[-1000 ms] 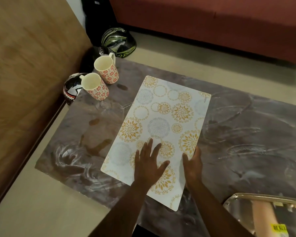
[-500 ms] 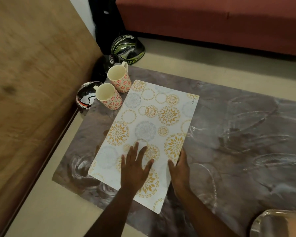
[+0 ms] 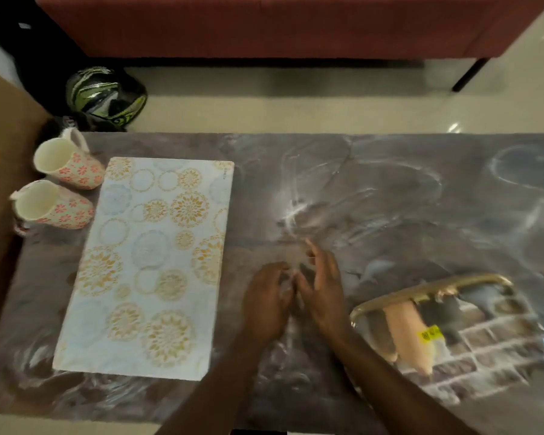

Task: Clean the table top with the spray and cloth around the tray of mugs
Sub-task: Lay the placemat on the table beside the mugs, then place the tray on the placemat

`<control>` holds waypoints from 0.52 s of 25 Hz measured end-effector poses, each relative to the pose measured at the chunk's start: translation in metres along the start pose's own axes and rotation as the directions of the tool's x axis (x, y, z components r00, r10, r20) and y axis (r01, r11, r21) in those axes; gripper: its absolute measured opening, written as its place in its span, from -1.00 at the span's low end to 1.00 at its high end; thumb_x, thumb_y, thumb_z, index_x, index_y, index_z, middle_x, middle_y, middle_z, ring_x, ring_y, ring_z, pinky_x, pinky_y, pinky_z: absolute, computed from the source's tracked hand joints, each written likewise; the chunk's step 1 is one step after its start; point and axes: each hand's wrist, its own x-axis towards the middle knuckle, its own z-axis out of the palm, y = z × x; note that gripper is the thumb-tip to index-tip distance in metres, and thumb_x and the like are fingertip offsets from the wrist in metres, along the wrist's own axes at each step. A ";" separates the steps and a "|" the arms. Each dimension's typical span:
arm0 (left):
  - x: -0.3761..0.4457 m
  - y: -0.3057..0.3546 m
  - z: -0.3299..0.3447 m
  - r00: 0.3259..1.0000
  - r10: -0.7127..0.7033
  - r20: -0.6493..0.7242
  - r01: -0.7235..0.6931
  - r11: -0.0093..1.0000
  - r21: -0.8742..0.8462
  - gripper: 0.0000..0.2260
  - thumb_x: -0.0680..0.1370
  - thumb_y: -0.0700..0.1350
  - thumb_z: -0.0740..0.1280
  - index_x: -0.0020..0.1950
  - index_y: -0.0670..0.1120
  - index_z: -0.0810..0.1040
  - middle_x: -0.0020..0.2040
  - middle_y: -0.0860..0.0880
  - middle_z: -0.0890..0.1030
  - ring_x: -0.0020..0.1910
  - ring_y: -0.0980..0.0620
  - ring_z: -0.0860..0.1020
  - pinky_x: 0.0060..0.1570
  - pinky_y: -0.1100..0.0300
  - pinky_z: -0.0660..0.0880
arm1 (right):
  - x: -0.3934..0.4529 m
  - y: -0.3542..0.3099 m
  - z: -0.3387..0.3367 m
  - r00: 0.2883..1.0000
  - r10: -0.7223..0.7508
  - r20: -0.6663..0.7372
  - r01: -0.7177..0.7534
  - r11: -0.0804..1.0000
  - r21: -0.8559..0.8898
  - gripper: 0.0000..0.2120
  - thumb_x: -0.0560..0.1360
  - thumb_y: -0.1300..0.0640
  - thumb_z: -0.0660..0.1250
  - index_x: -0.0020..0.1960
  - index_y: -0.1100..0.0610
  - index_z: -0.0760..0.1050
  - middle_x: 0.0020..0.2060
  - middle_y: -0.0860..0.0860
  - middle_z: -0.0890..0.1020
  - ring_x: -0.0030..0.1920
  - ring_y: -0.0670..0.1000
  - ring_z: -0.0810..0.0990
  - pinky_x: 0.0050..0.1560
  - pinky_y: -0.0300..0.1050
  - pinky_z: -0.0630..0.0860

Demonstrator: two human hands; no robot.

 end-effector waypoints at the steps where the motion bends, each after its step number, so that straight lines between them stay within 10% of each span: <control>1: 0.001 0.027 0.027 0.993 0.060 0.098 -0.058 0.998 -0.022 -0.67 0.50 -0.01 0.25 0.21 -0.09 0.58 0.17 -0.06 0.62 0.15 -0.05 0.57 0.17 -0.02 0.49 | -0.005 0.017 -0.026 0.999 0.019 -0.046 -0.020 0.999 -0.033 -0.48 0.48 0.04 0.23 0.42 0.11 0.30 0.18 0.04 0.44 0.17 0.02 0.44 0.20 -0.11 0.38; 5: 0.005 0.120 0.118 0.892 0.144 0.428 -0.211 0.971 0.113 -0.69 0.50 -0.10 0.26 0.24 -0.02 0.54 0.18 -0.06 0.59 0.14 -0.09 0.55 0.14 -0.01 0.50 | -0.028 0.087 -0.114 0.975 0.091 -0.203 -0.140 0.961 -0.240 -0.53 0.49 0.09 0.03 0.31 0.25 0.42 0.16 0.22 0.53 0.16 0.21 0.51 0.22 -0.09 0.33; 13: 0.012 0.144 0.162 0.888 0.132 0.441 -0.263 0.931 0.252 -0.75 0.59 -0.10 0.19 0.23 -0.07 0.50 0.15 -0.09 0.62 0.12 -0.10 0.57 0.11 0.02 0.47 | -0.043 0.144 -0.137 0.982 0.041 -0.182 -0.130 0.851 -0.508 -0.61 0.54 0.17 0.05 0.29 0.26 0.43 0.33 0.22 0.44 0.38 0.15 0.29 0.36 0.04 0.19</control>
